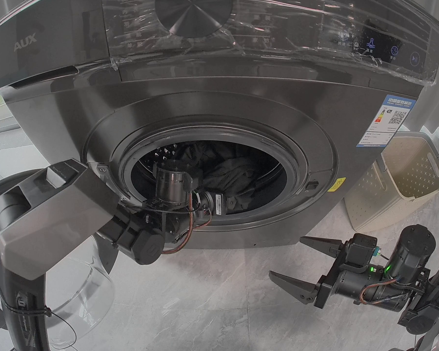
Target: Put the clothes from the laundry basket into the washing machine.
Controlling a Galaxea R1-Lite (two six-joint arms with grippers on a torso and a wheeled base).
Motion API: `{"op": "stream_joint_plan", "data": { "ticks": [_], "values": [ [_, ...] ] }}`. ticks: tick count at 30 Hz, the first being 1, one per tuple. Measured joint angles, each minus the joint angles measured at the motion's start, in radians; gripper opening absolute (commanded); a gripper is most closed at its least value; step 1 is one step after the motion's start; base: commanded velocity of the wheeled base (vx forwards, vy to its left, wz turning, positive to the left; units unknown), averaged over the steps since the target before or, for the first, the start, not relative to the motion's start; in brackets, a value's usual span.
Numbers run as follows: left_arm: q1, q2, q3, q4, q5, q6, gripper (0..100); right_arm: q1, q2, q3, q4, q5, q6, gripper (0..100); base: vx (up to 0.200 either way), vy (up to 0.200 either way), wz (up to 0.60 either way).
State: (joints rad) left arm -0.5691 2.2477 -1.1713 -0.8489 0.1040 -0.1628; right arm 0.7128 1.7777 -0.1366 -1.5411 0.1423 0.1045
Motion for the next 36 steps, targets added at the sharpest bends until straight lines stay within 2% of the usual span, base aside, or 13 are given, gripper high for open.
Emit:
{"op": "stream_joint_plan", "data": {
  "ticks": [4,8,13,18,19,26,36],
  "values": [
    [-0.034,-0.068,0.11,-0.007,-0.038,0.019,100,0.0,0.002,0.0,0.0,0.0,0.0,100,0.0,0.0,0.0],
    [-0.059,-0.113,0.145,-0.014,-0.067,0.025,100,0.0,0.004,0.0,0.0,0.0,0.0,100,0.0,0.0,0.0],
    [-0.064,-0.116,0.103,-0.063,-0.068,0.027,100,0.0,0.006,0.0,0.0,0.0,0.0,100,0.0,0.0,0.0],
    [-0.054,-0.05,0.046,-0.094,-0.068,0.045,100,0.0,0.009,-0.001,0.0,0.0,0.0,100,0.0,0.0,0.0],
    [-0.05,-0.03,0.034,-0.095,-0.068,0.048,0,0.0,0.01,-0.001,0.0,0.0,0.0,100,0.0,0.0,0.0],
    [-0.019,0.084,-0.098,-0.101,-0.048,0.057,0,0.0,0.012,-0.002,0.0,0.0,0.0,100,0.0,0.0,0.0],
    [0.021,0.216,-0.463,-0.126,0.066,0.037,0,0.005,0.02,-0.006,0.0,0.002,0.001,100,0.0,0.0,0.0]
  ]
}}
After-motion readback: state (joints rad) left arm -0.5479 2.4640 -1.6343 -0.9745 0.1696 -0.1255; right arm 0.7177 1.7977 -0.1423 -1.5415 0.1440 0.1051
